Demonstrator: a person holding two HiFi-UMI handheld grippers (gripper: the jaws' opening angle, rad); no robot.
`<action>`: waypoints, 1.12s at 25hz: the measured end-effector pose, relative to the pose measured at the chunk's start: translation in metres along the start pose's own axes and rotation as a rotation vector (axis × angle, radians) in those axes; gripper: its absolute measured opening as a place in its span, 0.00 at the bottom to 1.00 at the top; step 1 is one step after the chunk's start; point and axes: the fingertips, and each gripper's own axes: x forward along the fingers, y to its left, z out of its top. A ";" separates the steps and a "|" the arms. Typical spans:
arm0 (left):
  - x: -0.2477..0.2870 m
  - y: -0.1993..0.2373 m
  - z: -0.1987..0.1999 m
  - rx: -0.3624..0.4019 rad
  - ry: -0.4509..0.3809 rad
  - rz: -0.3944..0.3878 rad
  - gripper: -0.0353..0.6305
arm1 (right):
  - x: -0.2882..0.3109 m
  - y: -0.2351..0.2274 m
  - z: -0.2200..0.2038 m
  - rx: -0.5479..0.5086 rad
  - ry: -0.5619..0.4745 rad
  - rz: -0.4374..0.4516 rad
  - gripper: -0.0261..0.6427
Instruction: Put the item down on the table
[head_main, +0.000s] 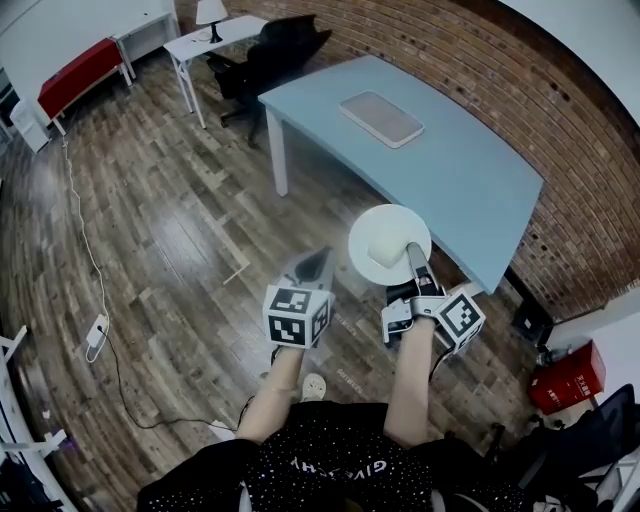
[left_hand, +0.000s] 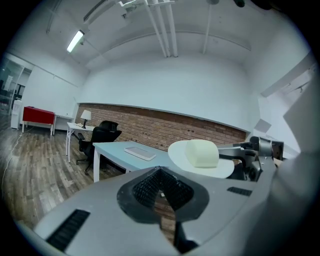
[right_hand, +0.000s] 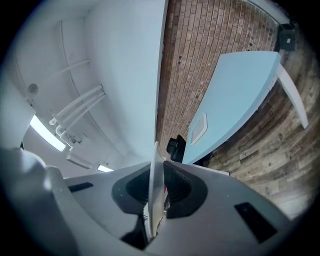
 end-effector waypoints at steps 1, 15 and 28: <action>0.004 0.000 0.001 0.002 -0.003 0.002 0.07 | 0.003 -0.001 0.002 0.004 -0.001 0.003 0.09; 0.047 0.012 0.022 0.044 -0.011 -0.007 0.07 | 0.042 -0.013 0.020 0.028 -0.011 0.015 0.09; 0.165 0.028 0.062 0.080 -0.022 -0.080 0.07 | 0.118 -0.048 0.087 0.026 -0.094 -0.020 0.09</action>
